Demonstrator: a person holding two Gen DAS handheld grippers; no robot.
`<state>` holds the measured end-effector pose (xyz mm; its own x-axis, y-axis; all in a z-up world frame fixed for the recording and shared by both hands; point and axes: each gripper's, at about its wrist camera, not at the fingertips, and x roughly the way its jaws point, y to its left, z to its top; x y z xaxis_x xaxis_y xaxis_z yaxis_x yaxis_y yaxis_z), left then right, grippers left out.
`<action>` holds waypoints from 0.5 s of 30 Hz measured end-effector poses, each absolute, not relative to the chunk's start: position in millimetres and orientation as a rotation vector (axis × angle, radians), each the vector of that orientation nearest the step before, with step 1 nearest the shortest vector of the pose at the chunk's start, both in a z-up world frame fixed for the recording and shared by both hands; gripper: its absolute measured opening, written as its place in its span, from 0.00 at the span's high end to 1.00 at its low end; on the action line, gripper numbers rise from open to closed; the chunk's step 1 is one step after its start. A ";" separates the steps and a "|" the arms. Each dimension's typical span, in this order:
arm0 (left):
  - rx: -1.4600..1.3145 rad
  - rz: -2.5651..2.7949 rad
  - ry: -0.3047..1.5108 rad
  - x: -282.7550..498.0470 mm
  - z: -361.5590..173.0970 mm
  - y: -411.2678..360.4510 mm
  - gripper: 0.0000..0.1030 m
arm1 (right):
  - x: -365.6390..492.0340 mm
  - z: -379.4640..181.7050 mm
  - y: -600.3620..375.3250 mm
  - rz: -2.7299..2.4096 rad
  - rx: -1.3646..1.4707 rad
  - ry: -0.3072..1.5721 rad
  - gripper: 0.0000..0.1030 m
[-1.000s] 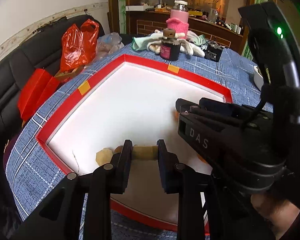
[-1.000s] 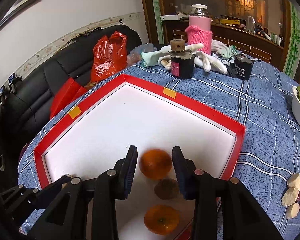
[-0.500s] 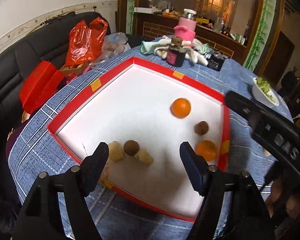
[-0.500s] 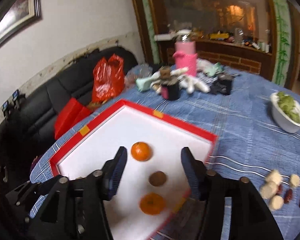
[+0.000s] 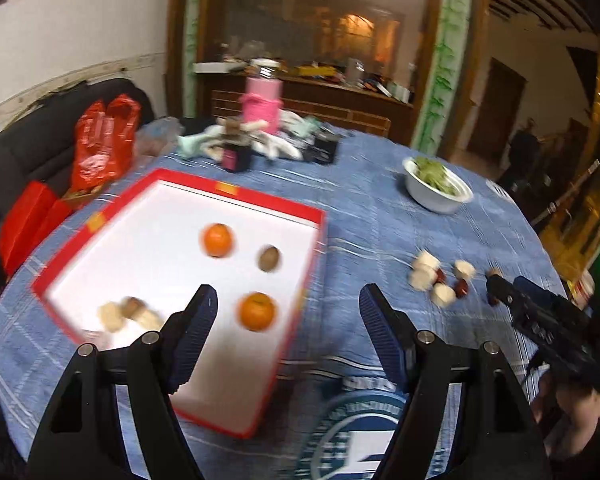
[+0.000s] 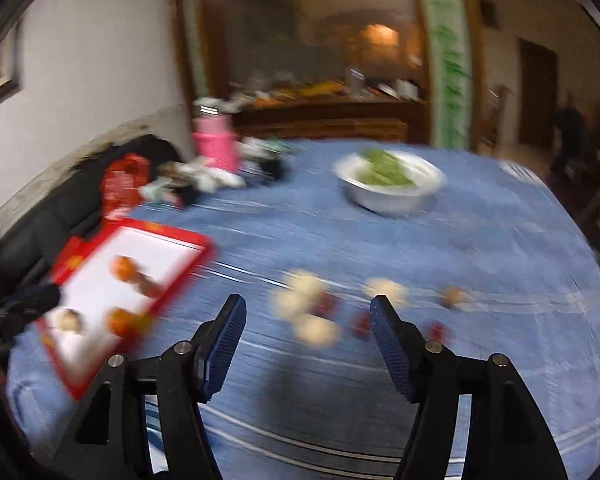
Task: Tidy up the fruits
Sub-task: 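Move both open tools back toward the fruit on the tablecloth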
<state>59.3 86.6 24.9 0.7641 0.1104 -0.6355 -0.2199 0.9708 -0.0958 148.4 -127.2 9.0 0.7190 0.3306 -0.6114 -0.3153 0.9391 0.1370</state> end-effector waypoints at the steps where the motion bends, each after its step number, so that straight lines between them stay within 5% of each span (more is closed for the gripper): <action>1: -0.155 0.165 0.690 63.4 21.3 78.8 0.29 | 155.7 1.8 -142.0 0.322 0.028 0.709 0.41; 2: -0.146 0.155 0.698 65.7 18.8 73.3 0.29 | 162.0 -4.8 -152.7 0.300 0.026 0.731 0.48; 10: -0.117 0.078 0.733 90.4 7.1 33.2 0.29 | 188.8 -29.0 -181.5 0.263 0.007 0.813 0.54; 15: -0.095 0.041 0.726 107.8 6.2 12.5 0.29 | 206.1 -43.6 -180.8 0.254 0.019 0.885 0.74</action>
